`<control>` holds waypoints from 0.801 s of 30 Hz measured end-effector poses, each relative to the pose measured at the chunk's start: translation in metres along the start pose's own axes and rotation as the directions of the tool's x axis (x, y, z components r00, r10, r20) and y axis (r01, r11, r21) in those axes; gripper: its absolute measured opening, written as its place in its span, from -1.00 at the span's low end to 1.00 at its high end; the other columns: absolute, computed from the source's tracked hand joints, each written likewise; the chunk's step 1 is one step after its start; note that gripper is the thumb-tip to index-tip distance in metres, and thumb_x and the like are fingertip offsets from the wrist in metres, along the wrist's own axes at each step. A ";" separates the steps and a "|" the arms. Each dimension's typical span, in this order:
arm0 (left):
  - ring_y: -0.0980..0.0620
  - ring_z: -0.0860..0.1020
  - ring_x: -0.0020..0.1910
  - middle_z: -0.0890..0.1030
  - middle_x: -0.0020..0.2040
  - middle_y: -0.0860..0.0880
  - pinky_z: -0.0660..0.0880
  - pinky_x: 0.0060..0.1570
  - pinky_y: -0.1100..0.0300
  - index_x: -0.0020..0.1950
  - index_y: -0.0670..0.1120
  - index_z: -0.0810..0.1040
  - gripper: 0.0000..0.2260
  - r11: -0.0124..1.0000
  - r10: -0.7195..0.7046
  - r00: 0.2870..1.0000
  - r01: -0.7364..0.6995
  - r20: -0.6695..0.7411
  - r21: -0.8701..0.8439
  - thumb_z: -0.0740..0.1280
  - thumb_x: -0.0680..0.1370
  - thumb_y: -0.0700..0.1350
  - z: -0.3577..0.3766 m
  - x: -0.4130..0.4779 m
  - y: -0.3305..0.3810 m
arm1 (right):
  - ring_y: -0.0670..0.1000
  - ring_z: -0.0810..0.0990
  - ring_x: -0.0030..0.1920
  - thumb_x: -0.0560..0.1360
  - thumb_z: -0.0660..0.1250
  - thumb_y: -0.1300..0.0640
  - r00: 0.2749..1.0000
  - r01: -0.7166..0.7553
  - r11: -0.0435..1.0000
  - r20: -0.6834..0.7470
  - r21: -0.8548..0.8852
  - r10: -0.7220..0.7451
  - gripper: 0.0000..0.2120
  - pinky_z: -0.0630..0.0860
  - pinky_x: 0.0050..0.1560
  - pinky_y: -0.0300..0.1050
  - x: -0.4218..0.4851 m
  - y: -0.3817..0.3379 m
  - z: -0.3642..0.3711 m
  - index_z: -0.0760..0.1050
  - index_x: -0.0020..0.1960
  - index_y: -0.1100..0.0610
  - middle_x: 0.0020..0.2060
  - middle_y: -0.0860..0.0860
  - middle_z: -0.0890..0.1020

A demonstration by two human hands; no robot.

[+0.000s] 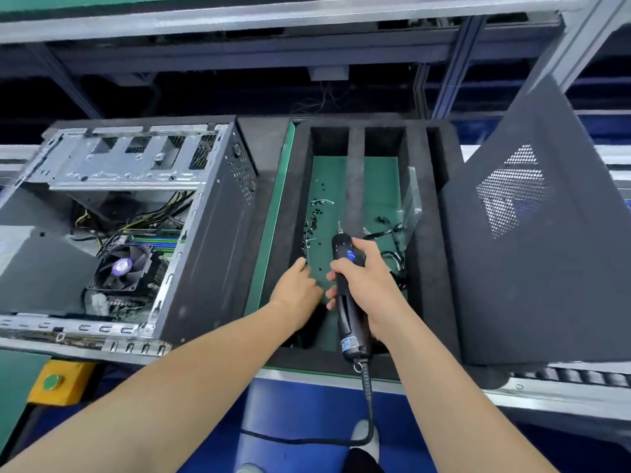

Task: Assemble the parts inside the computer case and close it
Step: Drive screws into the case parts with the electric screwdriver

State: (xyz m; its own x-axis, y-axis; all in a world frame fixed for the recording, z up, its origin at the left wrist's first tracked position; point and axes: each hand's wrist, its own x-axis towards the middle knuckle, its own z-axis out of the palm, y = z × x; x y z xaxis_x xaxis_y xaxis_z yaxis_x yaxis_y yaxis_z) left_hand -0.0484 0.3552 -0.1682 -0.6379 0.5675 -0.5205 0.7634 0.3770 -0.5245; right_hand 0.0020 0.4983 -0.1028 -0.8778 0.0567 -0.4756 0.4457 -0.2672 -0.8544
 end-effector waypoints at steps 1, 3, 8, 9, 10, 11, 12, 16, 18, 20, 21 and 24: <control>-0.06 0.41 0.33 0.62 0.21 0.07 0.16 0.32 -0.01 0.23 0.09 0.60 -0.75 1.000 0.004 1.000 -0.003 -0.011 0.007 0.30 0.57 0.02 0.000 0.000 0.000 | 0.10 0.61 -0.38 0.55 0.35 0.24 1.000 -0.001 1.000 -0.002 -0.003 0.001 -0.59 0.61 -0.35 -0.02 -0.001 0.000 0.000 0.41 0.11 -0.28 -0.31 0.05 0.66; -0.04 0.42 0.36 0.61 0.24 0.06 0.18 0.33 0.02 0.25 0.07 0.59 -0.74 1.000 0.005 1.000 -0.006 -0.017 -0.012 0.29 0.58 -0.01 -0.001 0.001 -0.002 | 0.10 0.62 -0.38 0.55 0.35 0.25 1.000 -0.004 1.000 -0.002 -0.002 0.004 -0.60 0.61 -0.35 -0.02 -0.002 0.000 -0.001 0.42 0.14 -0.26 -0.30 0.06 0.67; -0.02 0.59 0.16 0.65 0.13 0.02 0.27 0.10 0.14 0.08 0.04 0.56 -0.84 0.979 0.049 0.999 -0.051 -0.015 -0.197 0.30 0.56 -0.16 -0.011 0.000 -0.014 | 0.10 0.60 -0.39 0.56 0.34 0.25 1.000 -0.001 1.000 -0.007 0.003 0.001 -0.59 0.60 -0.37 -0.04 -0.007 0.000 -0.001 0.40 0.13 -0.26 -0.29 0.09 0.66; -0.04 0.61 0.12 0.65 0.10 0.01 0.25 0.02 0.14 0.03 0.04 0.53 -0.86 0.977 0.056 0.998 -0.057 -0.010 -0.206 0.30 0.56 -0.19 -0.013 -0.001 -0.017 | 0.10 0.60 -0.39 0.56 0.34 0.25 1.000 0.000 1.000 -0.009 0.006 0.001 -0.59 0.60 -0.36 -0.04 -0.009 -0.001 -0.001 0.40 0.13 -0.26 -0.29 0.09 0.65; -0.04 0.61 0.09 0.65 0.08 0.00 0.23 -0.01 0.14 -0.01 0.05 0.50 -0.86 0.976 0.056 0.998 -0.055 -0.004 -0.209 0.31 0.55 -0.20 -0.015 -0.002 -0.019 | 0.10 0.60 -0.39 0.55 0.34 0.25 1.000 -0.001 1.000 -0.010 0.010 0.002 -0.59 0.60 -0.37 -0.05 -0.011 -0.001 0.000 0.40 0.13 -0.26 -0.29 0.10 0.65; -0.05 0.61 0.08 0.65 0.06 -0.01 0.23 -0.02 0.13 -0.05 0.04 0.47 -0.85 0.976 0.044 0.999 -0.043 0.002 -0.215 0.32 0.54 -0.22 -0.017 -0.003 -0.021 | 0.10 0.60 -0.39 0.56 0.34 0.26 1.000 -0.003 1.000 -0.012 0.018 0.003 -0.60 0.59 -0.38 -0.06 -0.012 -0.001 0.000 0.39 0.12 -0.25 -0.29 0.10 0.65; -0.05 0.60 0.08 0.65 0.05 -0.01 0.25 -0.01 0.13 -0.10 0.03 0.44 -0.83 0.975 0.027 1.000 -0.027 -0.002 -0.220 0.34 0.53 -0.23 -0.018 -0.004 -0.023 | 0.10 0.60 -0.40 0.56 0.34 0.26 1.000 -0.006 1.000 -0.016 0.026 0.007 -0.60 0.59 -0.39 -0.06 -0.014 -0.001 -0.001 0.39 0.12 -0.25 -0.29 0.11 0.65; -0.08 0.56 0.03 0.64 -0.01 -0.03 0.26 -0.05 0.09 -0.24 -0.01 0.38 -0.76 0.975 -0.061 0.996 0.046 -0.061 -0.218 0.35 0.49 -0.28 -0.023 -0.007 -0.040 | 0.10 0.59 -0.38 0.56 0.35 0.25 0.999 -0.005 0.999 -0.045 0.050 0.007 -0.59 0.58 -0.39 -0.04 -0.018 0.001 -0.011 0.38 0.16 -0.23 -0.28 0.13 0.66; -0.08 0.55 0.05 0.63 0.01 -0.04 0.28 -0.04 0.10 -0.16 -0.03 0.52 -0.83 0.973 -0.078 0.994 0.059 -0.075 -0.221 0.34 0.50 -0.31 -0.022 -0.005 -0.050 | 0.10 0.60 -0.37 0.57 0.35 0.24 0.998 -0.007 0.999 -0.054 0.041 0.009 -0.56 0.59 -0.37 -0.03 -0.018 0.002 -0.016 0.36 0.28 -0.19 -0.27 0.13 0.67; -0.08 0.55 0.09 0.62 0.03 -0.03 0.32 0.00 0.11 -0.05 -0.05 0.62 -0.88 0.971 -0.078 0.993 0.054 -0.092 -0.234 0.35 0.54 -0.25 -0.021 -0.004 -0.058 | 0.11 0.60 -0.36 0.57 0.36 0.24 0.999 -0.006 1.000 -0.054 0.028 0.008 -0.52 0.60 -0.36 -0.01 -0.018 0.002 -0.017 0.34 0.36 -0.15 -0.26 0.14 0.67; -0.07 0.55 0.09 0.63 0.03 -0.02 0.35 0.03 0.11 -0.02 -0.05 0.65 -0.91 0.971 -0.079 0.992 0.054 -0.099 -0.233 0.36 0.56 -0.20 -0.020 -0.005 -0.061 | 0.11 0.61 -0.37 0.57 0.36 0.25 0.999 0.000 1.000 -0.052 0.019 0.001 -0.52 0.60 -0.36 -0.01 -0.018 0.001 -0.017 0.34 0.38 -0.12 -0.26 0.15 0.68; -0.06 0.52 0.07 0.64 -0.02 -0.01 0.34 0.00 0.07 -0.07 -0.02 0.62 -0.91 0.985 -0.052 0.993 0.034 -0.106 -0.170 0.39 0.55 -0.02 -0.020 -0.008 -0.059 | 0.12 0.60 -0.38 0.58 0.35 0.26 0.998 0.016 1.000 -0.057 0.009 -0.016 -0.52 0.59 -0.38 -0.01 -0.018 0.001 -0.016 0.34 0.39 -0.10 -0.27 0.16 0.67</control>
State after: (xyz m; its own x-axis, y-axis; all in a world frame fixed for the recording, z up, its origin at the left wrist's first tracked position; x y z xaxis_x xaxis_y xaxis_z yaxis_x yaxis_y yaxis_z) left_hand -0.0859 0.3427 -0.1196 -0.6626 0.6217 -0.4177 0.7476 0.5147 -0.4198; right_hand 0.0209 0.5119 -0.0987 -0.8734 0.1154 -0.4731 0.4296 -0.2747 -0.8602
